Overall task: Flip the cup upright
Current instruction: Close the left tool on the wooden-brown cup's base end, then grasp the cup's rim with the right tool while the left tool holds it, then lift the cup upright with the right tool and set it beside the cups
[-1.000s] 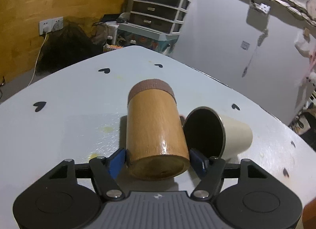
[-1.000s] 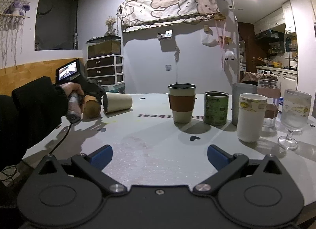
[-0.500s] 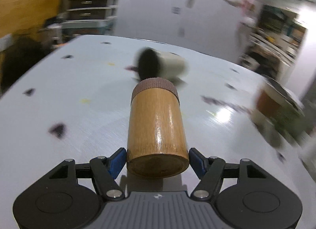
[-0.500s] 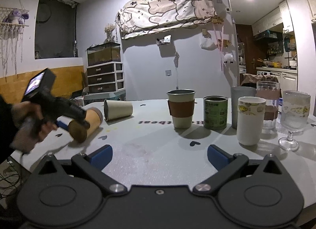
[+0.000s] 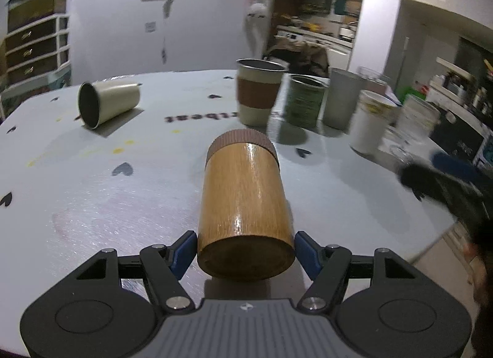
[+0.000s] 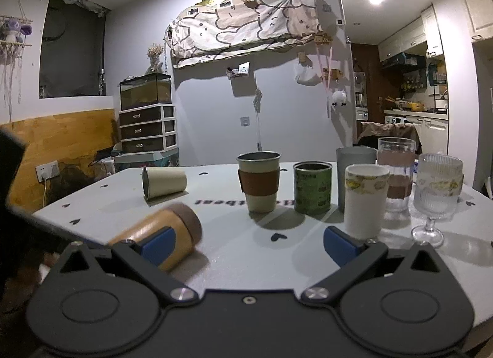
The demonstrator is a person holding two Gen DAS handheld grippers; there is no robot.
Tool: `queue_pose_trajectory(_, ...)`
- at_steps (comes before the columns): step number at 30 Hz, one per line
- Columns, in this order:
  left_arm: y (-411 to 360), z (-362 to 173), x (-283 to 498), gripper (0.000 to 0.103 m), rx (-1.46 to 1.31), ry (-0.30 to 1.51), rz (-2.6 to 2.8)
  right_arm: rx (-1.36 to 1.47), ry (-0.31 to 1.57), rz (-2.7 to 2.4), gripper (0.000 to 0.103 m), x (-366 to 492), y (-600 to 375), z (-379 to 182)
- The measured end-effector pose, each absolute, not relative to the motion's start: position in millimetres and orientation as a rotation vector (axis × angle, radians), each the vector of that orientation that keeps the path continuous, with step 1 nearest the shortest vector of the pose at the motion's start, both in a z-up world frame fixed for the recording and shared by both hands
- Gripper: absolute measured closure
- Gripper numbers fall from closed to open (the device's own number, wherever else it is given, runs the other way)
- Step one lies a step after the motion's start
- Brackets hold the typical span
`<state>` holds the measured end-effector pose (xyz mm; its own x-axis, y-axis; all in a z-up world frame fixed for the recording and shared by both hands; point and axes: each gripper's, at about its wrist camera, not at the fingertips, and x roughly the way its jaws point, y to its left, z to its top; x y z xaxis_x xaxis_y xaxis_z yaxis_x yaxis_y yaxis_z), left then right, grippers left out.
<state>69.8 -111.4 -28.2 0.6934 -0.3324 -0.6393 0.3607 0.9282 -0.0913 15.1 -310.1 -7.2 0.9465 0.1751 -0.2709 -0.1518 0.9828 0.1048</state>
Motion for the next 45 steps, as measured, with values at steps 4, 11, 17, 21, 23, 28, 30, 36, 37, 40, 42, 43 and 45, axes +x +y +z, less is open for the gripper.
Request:
queue_pose_trajectory(4, -107.7, -27.4, 63.4, 0.033, 0.031, 0.697, -0.389, 0.256, 0.419, 0.191, 0.0, 53.2, -318.0, -1.5)
queue_pose_trajectory(11, -104.1, -27.9, 60.0, 0.033, 0.017, 0.688, -0.391, 0.735, 0.822, 0.306, 0.0, 140.9, -326.6, -25.9)
queue_pose_trajectory(17, -110.2, -29.7, 52.9, 0.033, 0.086, 0.649, -0.4, 0.886, 0.988, 0.317, 0.001, 176.8, -307.9, -43.2)
queue_pose_trajectory(21, -113.0, -30.4, 48.2, 0.033, 0.119, 0.633, -0.408, 0.925, 1.05, 0.331, 0.005, 190.7, -295.2, -49.0)
queue_pose_trajectory(23, -113.4, -30.6, 47.1, 0.033, 0.128, 0.629, -0.411, 0.933, 1.081, 0.328, 0.01, 194.9, -293.3, -49.9)
queue_pose_trajectory(28, -113.2, -31.0, 46.0, 0.033, 0.137, 0.623, -0.412, 0.947, 1.152, 0.311, 0.017, 208.6, -294.3, -54.7)
queue_pose_trajectory(30, -114.3, -31.3, 44.5, 0.033, 0.143, 0.619, -0.409, 0.934, 1.18, 0.31, 0.021, 213.5, -294.7, -53.7)
queue_pose_trajectory(36, -112.5, -31.7, 46.4, 0.033, 0.117, 0.625, -0.449, 0.796, 1.11, 0.336, 0.031, 199.3, -294.2, -24.6)
queue_pose_trajectory(37, -113.5, -32.5, 47.9, 0.03, 0.113, 0.631, -0.452, 0.752, 1.08, 0.347, 0.031, 194.8, -292.7, -15.2)
queue_pose_trajectory(40, -114.4, -36.8, 53.4, 0.006, 0.077, 0.662, -0.47, 0.635, 1.018, 0.385, 0.031, 177.3, -289.8, 12.9)
queue_pose_trajectory(42, -115.1, -37.6, 53.2, 0.005, 0.057, 0.663, -0.487, 0.57, 0.995, 0.407, 0.031, 168.5, -288.5, 25.8)
queue_pose_trajectory(43, -115.3, -37.9, 53.0, 0.003, 0.048, 0.664, -0.495, 0.528, 0.976, 0.407, 0.031, 165.1, -287.1, 31.7)
queue_pose_trajectory(45, -114.6, -37.7, 51.7, 0.0, 0.032, 0.657, -0.499, 0.418, 0.915, 0.394, 0.031, 158.7, -285.9, 43.9)
